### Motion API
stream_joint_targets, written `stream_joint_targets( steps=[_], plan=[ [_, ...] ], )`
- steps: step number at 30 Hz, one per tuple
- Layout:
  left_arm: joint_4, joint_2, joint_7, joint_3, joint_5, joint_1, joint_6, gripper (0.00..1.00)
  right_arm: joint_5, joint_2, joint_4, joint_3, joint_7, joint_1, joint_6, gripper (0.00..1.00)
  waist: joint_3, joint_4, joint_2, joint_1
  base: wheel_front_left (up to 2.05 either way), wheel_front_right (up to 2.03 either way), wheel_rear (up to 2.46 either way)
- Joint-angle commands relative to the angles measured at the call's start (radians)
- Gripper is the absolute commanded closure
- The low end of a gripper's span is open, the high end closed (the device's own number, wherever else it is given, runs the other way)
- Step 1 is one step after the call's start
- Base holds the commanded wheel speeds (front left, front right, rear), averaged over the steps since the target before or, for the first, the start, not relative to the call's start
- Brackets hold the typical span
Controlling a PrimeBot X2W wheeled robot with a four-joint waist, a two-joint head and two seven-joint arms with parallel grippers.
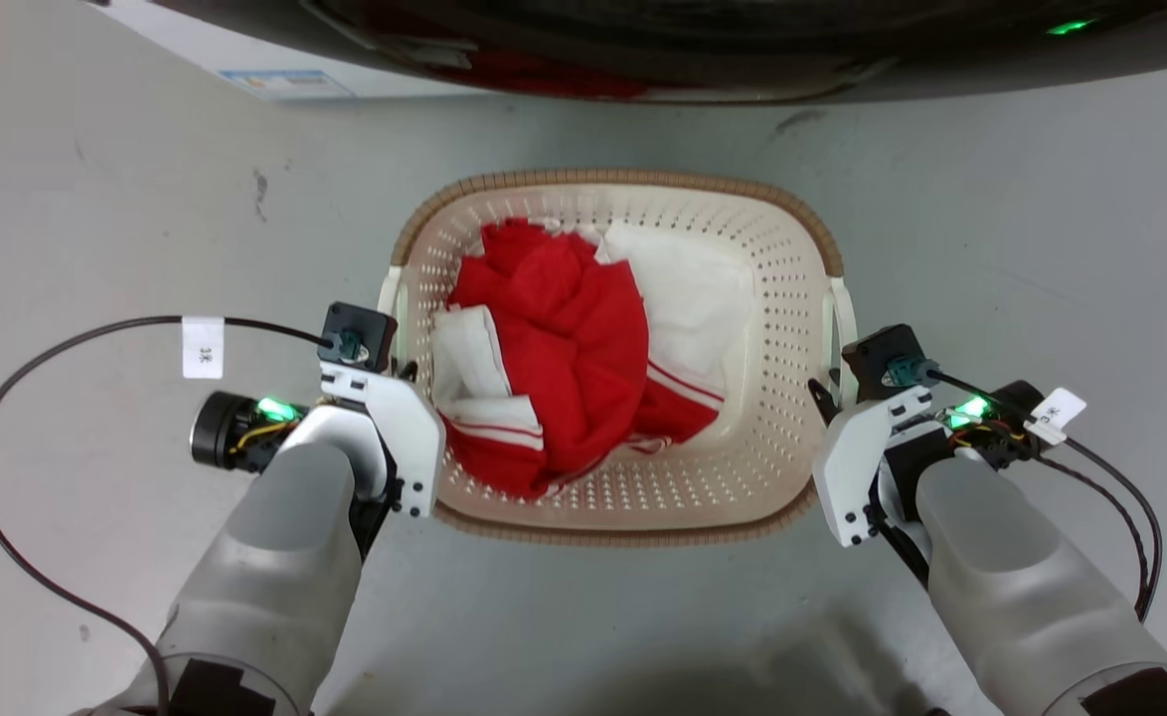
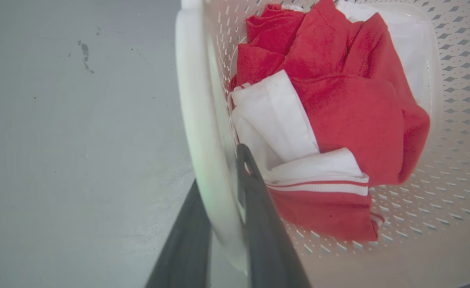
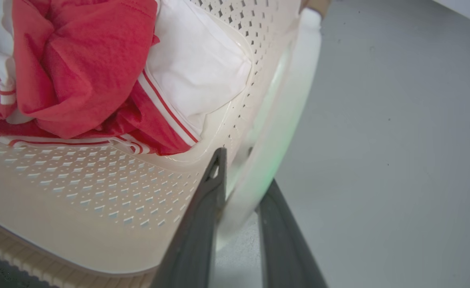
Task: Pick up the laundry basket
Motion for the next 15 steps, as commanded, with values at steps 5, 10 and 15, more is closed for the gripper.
stream_joint_targets(
  steps=[5,10,15],
  plan=[
    [-0.001,-0.003,0.038,-0.053,-0.054,0.046,-0.003,1.0,0.04,0.001,0.002,0.048,0.03,0.028,-0.001,1.0,-0.077,0.003,0.0,0.0,0.0,0.0,0.0],
    [-0.005,-0.003,0.068,-0.097,-0.11,0.081,-0.003,1.0,0.083,0.001,-0.001,0.096,0.056,0.049,-0.001,1.0,-0.141,0.01,0.0,0.0,0.0,0.0,0.0],
    [-0.02,-0.009,0.091,-0.145,-0.165,0.112,-0.003,1.0,0.111,0.003,0.006,0.128,0.075,0.071,-0.001,1.0,-0.202,0.027,0.0,0.0,0.0,0.0,0.0]
  ],
)
